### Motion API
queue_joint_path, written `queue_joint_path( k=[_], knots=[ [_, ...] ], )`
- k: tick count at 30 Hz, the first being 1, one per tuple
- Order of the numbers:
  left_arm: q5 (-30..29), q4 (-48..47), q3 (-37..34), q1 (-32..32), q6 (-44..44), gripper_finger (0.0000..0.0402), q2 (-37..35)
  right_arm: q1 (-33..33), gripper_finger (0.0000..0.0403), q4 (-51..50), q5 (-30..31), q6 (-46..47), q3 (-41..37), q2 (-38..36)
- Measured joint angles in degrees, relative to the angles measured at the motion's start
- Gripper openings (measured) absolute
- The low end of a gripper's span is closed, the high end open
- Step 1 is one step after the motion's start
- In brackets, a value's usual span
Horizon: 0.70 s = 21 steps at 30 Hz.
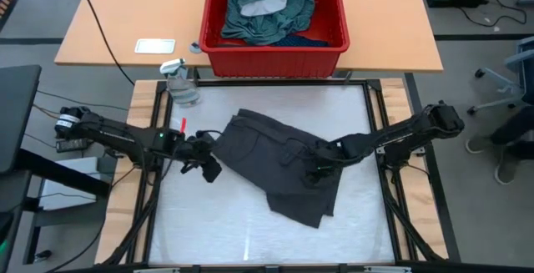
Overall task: Fold Laundry from Bin
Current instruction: Fold the gray short on the table
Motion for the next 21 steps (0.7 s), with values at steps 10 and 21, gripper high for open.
queue_joint_path(
  k=[10, 21],
  knots=[
    [-3.28, -9.24, 0.04, 5.51, 4.44, 0.0146, -0.82, -0.75, 0.0132, -4.71, 3.45, 2.06, 0.0, 0.66],
    [-1.04, -2.87, -7.13, 7.39, 10.7, 0.0146, -4.03, 1.2, 0.0132, 2.75, 8.58, 3.57, 0.0, 0.92]
  ],
)
